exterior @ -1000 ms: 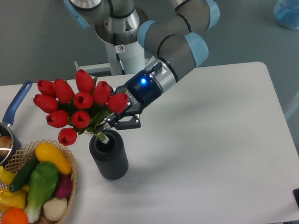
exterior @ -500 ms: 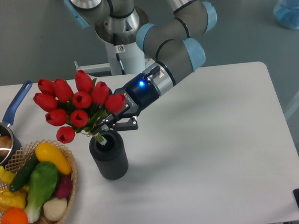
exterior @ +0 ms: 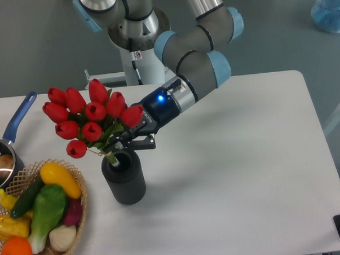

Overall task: Insert the flowers into the vase
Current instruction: 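Push the tulip stems down into the black vase, straightening the bunch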

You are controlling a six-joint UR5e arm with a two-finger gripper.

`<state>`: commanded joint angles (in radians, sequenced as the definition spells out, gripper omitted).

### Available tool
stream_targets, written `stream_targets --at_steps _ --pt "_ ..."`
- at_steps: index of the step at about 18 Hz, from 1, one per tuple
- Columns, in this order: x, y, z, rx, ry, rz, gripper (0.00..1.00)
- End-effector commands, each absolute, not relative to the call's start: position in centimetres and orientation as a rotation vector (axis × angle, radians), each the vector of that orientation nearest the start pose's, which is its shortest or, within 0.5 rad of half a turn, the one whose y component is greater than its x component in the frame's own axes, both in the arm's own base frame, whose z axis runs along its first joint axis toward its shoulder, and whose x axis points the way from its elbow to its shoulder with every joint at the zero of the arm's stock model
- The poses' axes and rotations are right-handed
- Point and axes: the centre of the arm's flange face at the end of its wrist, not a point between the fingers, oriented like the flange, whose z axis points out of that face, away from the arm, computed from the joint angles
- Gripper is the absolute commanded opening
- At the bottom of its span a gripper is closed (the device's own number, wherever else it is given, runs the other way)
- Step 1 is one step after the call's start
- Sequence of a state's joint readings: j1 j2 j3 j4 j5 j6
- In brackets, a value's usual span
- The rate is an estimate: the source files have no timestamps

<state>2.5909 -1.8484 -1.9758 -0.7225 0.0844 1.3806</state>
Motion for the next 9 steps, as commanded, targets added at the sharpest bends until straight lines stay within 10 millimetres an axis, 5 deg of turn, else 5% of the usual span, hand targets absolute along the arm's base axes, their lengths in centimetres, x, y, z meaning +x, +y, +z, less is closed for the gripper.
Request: stream_targets --at_steps 9 --pt "-33.7 46.5 31.7 -1.626 0.39 -0.426 0.22"
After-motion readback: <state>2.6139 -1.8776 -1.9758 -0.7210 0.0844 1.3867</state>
